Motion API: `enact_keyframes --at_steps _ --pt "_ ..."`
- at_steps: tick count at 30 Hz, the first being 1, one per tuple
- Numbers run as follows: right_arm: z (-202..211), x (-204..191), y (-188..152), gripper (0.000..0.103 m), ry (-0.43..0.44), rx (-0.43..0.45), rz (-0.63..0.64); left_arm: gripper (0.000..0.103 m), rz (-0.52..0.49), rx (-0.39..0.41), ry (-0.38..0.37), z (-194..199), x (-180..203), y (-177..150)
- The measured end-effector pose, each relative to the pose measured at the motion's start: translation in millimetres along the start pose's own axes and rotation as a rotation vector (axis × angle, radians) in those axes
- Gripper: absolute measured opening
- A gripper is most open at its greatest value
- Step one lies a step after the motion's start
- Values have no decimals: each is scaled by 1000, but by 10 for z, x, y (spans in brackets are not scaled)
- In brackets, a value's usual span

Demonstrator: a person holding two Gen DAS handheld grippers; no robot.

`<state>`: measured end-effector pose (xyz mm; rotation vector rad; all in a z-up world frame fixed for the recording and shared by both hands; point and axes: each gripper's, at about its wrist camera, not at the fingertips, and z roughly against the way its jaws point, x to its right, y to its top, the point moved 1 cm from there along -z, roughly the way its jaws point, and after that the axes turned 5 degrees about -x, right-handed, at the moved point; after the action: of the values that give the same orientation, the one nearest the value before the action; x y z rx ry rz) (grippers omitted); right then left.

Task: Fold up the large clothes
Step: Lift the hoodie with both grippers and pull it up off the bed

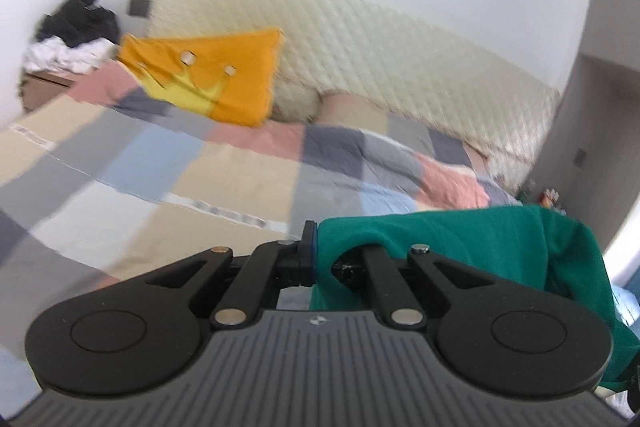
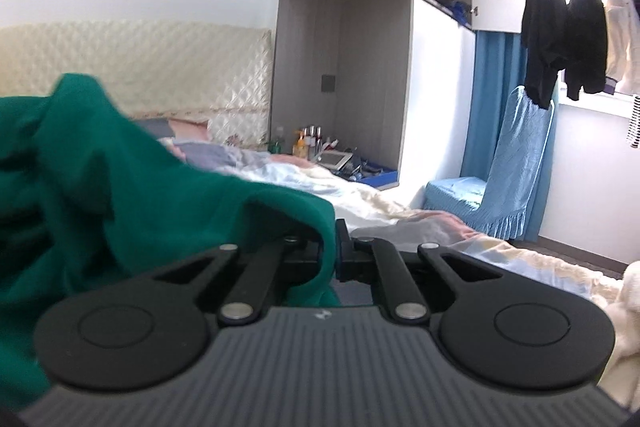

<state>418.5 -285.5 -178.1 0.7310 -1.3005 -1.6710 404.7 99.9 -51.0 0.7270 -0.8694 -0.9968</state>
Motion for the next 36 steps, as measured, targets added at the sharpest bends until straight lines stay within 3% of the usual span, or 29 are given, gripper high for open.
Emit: enact_keyframes --at_steps 9,14,21,29,36 --pt "583 199 153 6 38 112 -52 3 63 137 63 1229 -1062 239" --pt "675 103 179 6 127 61 -47 3 112 118 127 1414 -1571 209" --pt "400 -447 115 7 182 -14 153 3 121 47 238 828 -1708 -11" --pt "-206 -826 -77 9 279 -285 91 4 82 -70 317 -140 -1869 -193" --pt "-409 -1094 -304 9 255 -340 141 4 86 -142 319 -717 -2043 -354"
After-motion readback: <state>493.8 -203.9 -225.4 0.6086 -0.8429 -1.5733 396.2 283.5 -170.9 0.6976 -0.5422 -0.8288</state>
